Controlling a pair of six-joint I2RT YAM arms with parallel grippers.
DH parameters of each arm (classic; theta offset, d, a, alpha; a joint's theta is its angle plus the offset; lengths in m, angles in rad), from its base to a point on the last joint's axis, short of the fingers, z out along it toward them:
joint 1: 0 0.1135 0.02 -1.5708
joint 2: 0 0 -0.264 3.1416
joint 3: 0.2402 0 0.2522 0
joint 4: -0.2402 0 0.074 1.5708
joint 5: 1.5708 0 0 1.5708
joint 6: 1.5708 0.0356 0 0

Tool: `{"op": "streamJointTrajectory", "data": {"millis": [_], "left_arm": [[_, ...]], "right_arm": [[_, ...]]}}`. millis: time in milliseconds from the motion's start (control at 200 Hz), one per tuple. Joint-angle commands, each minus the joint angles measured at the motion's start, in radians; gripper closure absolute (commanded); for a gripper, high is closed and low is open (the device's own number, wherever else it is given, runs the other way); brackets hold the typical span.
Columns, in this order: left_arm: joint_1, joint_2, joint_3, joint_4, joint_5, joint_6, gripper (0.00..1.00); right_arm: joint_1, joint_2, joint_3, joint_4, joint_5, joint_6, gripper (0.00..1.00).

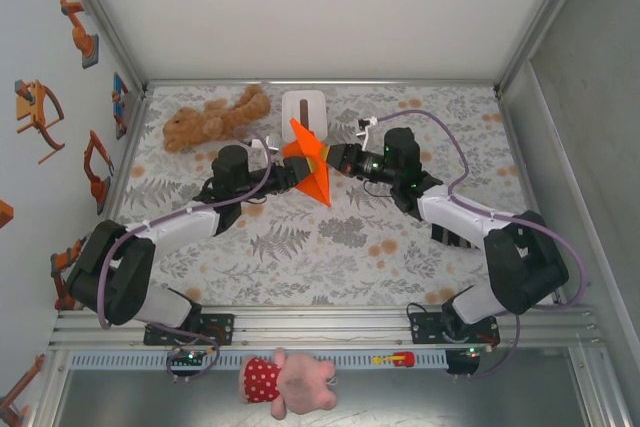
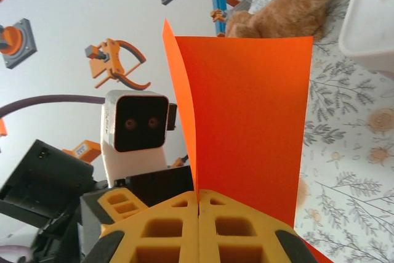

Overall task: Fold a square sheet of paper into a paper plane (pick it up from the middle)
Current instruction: Turn over the paper at the center of the table.

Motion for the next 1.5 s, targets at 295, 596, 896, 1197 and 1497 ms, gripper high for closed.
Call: {"op": "streamJointTrajectory", "data": {"millis": [295, 596, 896, 1197, 1497], "left_arm": [[-0.017, 0.006, 0.006, 0.206, 0.062, 0.041, 0.58], [-0.017, 0.006, 0.017, 0.148, 0.053, 0.07, 0.71], [-0.013, 0.001, 0.028, 0.085, 0.03, 0.1, 0.83], [-0.009, -0.083, 0.115, -0.388, -0.14, 0.32, 0.84], [-0.17, -0.015, 0.376, -1.064, -0.88, 0.624, 0.86]], "right_arm": [[-0.017, 0.019, -0.013, 0.114, -0.049, 0.1, 1.0], [-0.028, 0.023, -0.026, 0.125, -0.048, 0.116, 0.97], [-0.048, 0.0, -0.052, 0.124, -0.046, 0.117, 0.73], [-0.159, -0.149, -0.133, -0.087, 0.052, -0.005, 0.53], [-0.163, -0.291, -0.015, -0.665, 0.38, -0.256, 0.62]]}}
